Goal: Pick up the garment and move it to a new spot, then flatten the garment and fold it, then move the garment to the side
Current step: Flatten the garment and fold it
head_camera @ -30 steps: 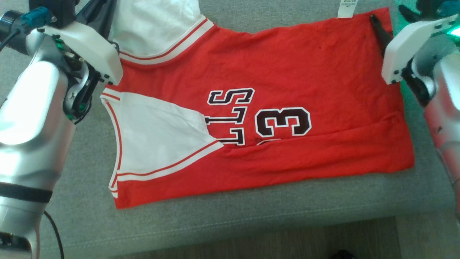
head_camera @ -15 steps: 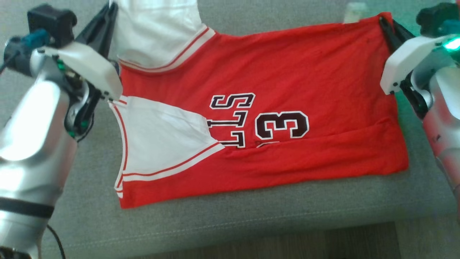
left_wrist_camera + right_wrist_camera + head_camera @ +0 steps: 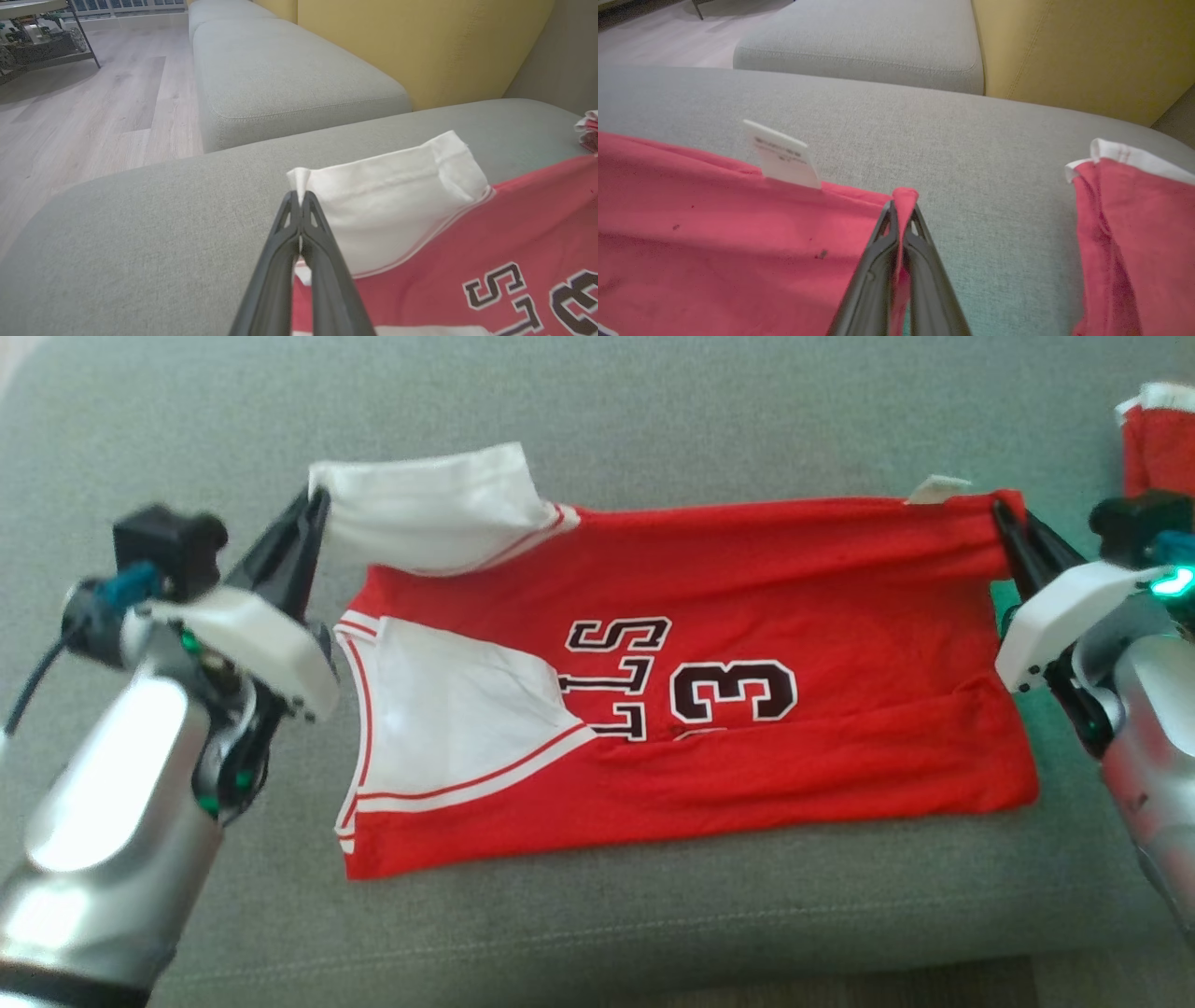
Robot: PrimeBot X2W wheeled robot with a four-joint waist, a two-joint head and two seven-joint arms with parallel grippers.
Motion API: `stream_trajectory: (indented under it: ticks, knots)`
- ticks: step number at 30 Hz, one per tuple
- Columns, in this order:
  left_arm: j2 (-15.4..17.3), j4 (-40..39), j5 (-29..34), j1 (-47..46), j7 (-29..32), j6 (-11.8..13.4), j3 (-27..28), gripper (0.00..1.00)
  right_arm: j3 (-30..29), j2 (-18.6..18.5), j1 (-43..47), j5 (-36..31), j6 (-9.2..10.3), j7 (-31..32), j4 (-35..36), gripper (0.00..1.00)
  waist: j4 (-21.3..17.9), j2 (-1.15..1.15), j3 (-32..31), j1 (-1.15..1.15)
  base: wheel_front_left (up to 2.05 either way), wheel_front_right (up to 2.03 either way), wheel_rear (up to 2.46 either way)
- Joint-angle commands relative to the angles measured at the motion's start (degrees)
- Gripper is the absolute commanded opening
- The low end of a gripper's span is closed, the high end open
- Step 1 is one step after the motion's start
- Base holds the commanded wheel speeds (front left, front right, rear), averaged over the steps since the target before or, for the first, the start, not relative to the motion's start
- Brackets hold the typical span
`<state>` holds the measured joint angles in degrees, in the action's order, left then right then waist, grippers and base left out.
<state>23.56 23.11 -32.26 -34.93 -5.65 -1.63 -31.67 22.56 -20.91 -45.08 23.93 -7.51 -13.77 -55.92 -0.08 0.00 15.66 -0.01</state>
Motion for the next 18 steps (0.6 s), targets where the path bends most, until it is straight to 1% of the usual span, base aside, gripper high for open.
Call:
stream_trajectory:
  ticks: [1, 8, 11, 13, 18]
  knots:
    - [3.28, -2.62, -0.52, -0.38, 0.02, 0.6, 2.75, 0.0, -0.25, -1.36, 0.85, 0.67, 0.02, -0.85, 2.17, 0.0, 0.23, 0.0, -1.24, 0.01, 0.0, 0.0, 0.0]
    - [6.46, -9.25, -0.94, 6.51, 3.33, 1.37, 1.25, 0.0, -0.79, -2.49, 5.67, 0.9, 0.02, -0.89, 5.88, 0.0, 0.59, 0.0, -3.71, 0.01, 0.0, 0.0, 0.0]
    - [7.9, -11.94, -0.85, 9.26, 4.72, 2.09, 0.65, 0.0, 0.85, -2.7, 8.26, 2.07, 0.02, 1.6, 8.09, 0.0, 0.73, 0.0, -4.57, 0.01, 0.0, 0.0, 0.0]
    - [8.63, -13.4, -1.02, 10.87, 5.54, 2.55, 0.39, 0.0, 1.89, -3.52, 9.84, 2.76, 0.02, 3.27, 9.86, 0.0, 0.78, 0.0, -5.04, 0.01, 0.0, 0.0, 0.0]
    - [10.09, -16.11, -1.3, 13.63, 7.29, 2.94, -0.38, 0.0, 2.32, -5.16, 12.49, 4.27, 0.02, 5.37, 13.35, 0.0, 0.89, 0.0, -5.74, 0.01, 0.0, 0.0, 0.0]
